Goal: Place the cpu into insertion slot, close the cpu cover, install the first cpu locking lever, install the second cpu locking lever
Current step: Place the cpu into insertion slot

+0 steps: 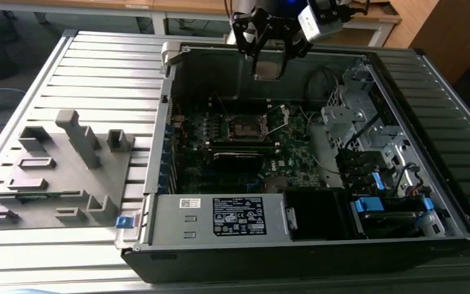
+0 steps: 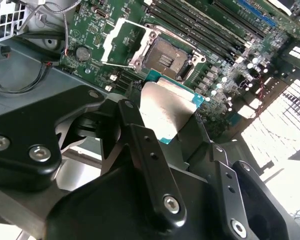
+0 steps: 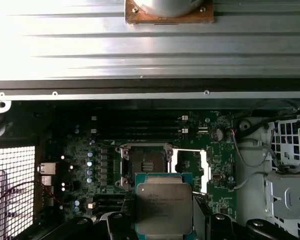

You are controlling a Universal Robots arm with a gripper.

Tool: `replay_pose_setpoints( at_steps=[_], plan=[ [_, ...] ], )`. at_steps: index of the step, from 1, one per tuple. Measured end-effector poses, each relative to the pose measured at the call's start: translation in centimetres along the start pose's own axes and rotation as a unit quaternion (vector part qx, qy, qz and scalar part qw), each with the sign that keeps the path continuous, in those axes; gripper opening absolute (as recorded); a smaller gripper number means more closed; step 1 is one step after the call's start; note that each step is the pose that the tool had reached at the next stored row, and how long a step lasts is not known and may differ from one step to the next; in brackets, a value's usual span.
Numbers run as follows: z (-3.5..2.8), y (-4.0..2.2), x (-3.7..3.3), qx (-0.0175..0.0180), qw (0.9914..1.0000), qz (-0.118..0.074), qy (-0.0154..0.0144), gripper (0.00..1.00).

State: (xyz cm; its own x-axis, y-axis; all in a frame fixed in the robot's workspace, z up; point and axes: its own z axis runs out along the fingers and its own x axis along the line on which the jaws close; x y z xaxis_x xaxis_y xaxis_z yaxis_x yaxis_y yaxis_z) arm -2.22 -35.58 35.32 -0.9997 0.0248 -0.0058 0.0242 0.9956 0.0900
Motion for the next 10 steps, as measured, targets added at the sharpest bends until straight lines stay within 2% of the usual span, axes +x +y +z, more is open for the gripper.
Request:
replay_pose_setpoints(
  at_steps=[4,10],
  plan=[
    [0.43,-0.04,0.11,0.0,1.0,0.0,-0.0029,0.54],
    [0.52,-0.05,0.11,0.0002,1.0,0.0,-0.003,0.54]
  ],
)
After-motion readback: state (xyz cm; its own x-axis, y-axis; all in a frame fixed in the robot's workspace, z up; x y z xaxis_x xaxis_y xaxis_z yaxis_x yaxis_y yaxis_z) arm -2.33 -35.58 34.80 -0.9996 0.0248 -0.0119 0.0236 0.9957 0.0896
